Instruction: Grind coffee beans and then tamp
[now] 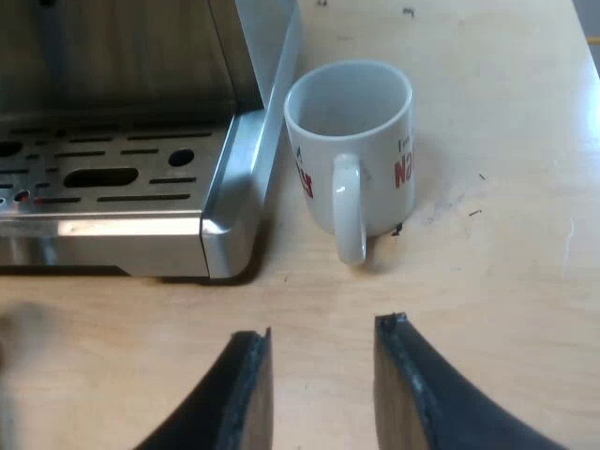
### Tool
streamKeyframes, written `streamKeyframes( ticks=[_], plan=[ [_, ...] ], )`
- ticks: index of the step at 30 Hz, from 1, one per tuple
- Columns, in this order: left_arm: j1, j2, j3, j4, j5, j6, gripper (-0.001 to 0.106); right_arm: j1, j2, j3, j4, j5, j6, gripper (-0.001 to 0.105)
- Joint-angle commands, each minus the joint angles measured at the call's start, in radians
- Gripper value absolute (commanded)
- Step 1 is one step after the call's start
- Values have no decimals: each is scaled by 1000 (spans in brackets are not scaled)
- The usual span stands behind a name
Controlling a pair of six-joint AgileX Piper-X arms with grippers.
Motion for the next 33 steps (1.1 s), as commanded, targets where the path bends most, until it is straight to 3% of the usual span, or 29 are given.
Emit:
streamKeyframes(
  ticks=[1, 8, 33],
  plan=[
    [-4, -41, -1, -16, 0, -9, 24, -5, -46, 10, 0, -9, -3, 30],
    [-4, -41, -1, -16, 0, -9, 24, -5, -46, 55, 44, -9, -3, 30],
    [-4, -41, -1, -16, 11, -9, 24, -5, -46, 56, 46, 2, -3, 30]
  ],
)
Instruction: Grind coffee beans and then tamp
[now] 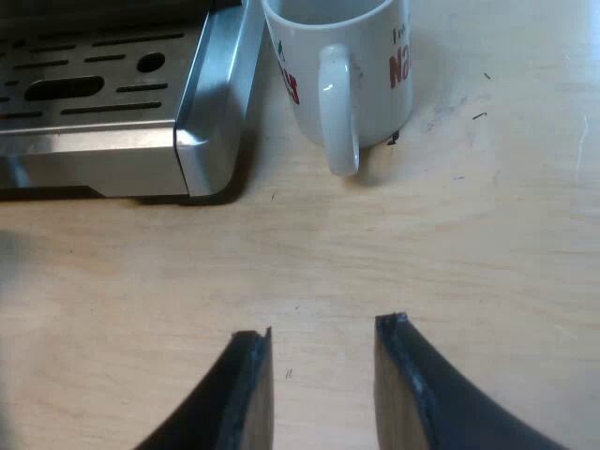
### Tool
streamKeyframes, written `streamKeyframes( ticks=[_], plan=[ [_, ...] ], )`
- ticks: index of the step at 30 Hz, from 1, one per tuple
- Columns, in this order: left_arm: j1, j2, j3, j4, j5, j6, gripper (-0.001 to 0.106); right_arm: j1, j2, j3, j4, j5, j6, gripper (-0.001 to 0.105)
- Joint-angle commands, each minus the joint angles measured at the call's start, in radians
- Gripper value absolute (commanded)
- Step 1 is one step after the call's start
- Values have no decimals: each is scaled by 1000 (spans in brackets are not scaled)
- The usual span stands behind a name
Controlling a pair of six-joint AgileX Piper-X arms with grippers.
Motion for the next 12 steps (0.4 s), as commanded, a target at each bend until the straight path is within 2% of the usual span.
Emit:
streamKeyframes(
  ticks=[1, 12],
  plan=[
    [-4, -41, -1, -16, 17, -9, 24, -5, -46, -4, -5, 0, -3, 30],
    [-4, -41, -1, -16, 18, -7, 24, -5, -46, -4, -5, 0, -3, 30]
  ],
)
